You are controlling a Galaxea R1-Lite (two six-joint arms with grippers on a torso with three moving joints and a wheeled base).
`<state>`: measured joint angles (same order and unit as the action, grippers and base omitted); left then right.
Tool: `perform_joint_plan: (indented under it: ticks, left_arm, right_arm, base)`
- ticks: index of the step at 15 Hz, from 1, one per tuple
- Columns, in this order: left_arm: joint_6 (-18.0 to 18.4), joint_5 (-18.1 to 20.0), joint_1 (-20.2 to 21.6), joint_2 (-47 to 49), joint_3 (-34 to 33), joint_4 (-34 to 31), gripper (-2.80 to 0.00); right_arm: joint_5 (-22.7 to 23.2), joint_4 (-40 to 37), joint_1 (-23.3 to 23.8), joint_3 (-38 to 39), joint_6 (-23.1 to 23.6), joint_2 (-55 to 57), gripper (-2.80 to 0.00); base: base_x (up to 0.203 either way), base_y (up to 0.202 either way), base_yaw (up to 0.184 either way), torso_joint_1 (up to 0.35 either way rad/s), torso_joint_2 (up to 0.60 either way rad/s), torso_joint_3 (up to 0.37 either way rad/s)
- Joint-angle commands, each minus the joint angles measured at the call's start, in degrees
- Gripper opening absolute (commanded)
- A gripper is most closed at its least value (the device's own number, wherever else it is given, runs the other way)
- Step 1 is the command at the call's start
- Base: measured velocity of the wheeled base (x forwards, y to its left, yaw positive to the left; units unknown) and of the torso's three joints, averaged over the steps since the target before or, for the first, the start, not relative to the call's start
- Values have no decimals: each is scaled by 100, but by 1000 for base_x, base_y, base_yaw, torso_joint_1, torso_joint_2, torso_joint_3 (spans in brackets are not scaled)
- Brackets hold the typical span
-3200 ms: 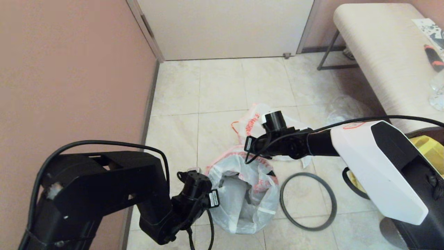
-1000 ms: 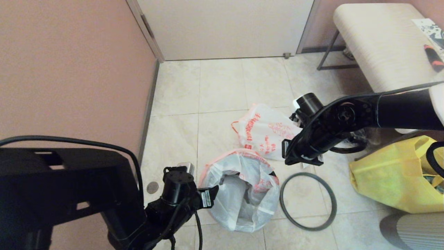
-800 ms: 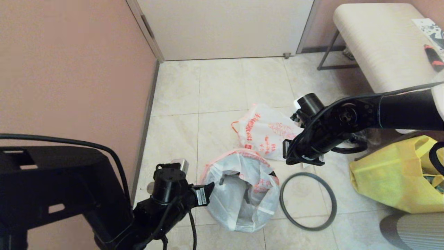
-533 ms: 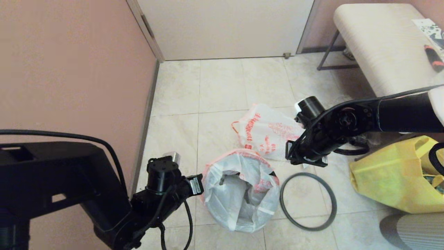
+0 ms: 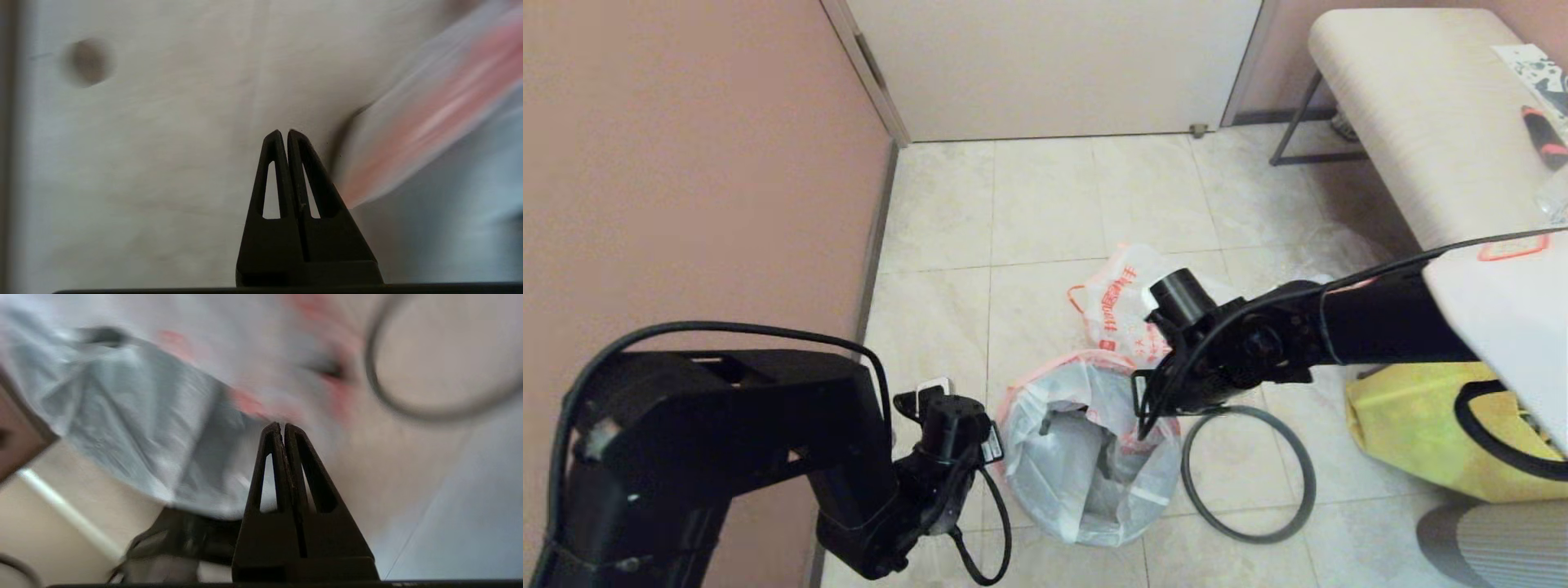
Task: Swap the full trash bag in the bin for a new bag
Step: Put the new garbage bag on the trash can
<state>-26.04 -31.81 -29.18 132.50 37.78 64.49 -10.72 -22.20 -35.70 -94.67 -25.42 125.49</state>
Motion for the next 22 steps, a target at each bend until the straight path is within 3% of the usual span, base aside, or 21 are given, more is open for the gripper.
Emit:
perform_joint_plan:
  ticks: [1, 4, 7, 8, 11, 16, 19, 22]
  left_arm:
    - [12, -272, -61, 373, -204, 28, -280]
    - [27, -406, -213, 467, -1212, 268, -280]
    - [164, -449, -360, 1245, -1873, 2177, -280]
    - [210, -381, -416, 1445, -2056, 2352, -280]
    - [136, 128, -533, 1115, -2148, 2321, -280]
    - [140, 184, -580, 1085, -1934, 2317, -280]
    - [160, 184, -562, 1085, -1844, 2317, -280]
    - [160, 184, -526, 1076, -1800, 2317, -280]
  right_arm:
    - [-276, 32, -339, -520, 257, 761, -280]
    - [-745, 4, -677, -1470, 758, 1655, -280]
    - [-1059, 53, -835, -1813, 1206, 2390, -280]
    - [-1239, 155, -844, -1834, 1400, 2629, -280]
    - [-1690, 894, -716, -1859, 2217, 3190, -280]
    - [-1641, 1879, -202, -1871, 3619, 3632, -280]
    - [-1635, 2004, -140, -1879, 3868, 3848, -280]
    - [-1554, 2207, -285, -1852, 3727, 3589, -280]
  base:
    - [0, 0, 0, 0, 0, 0]
    - [0, 0, 0, 0, 0, 0]
    - [0, 0, 0, 0, 0, 0]
    - [0, 0, 0, 0, 0, 0]
    - [0, 0, 0, 0, 0, 0]
    - [0, 0, 0, 0, 0, 0]
    - [0, 0, 0, 0, 0, 0]
    - [0, 0, 0, 0, 0, 0]
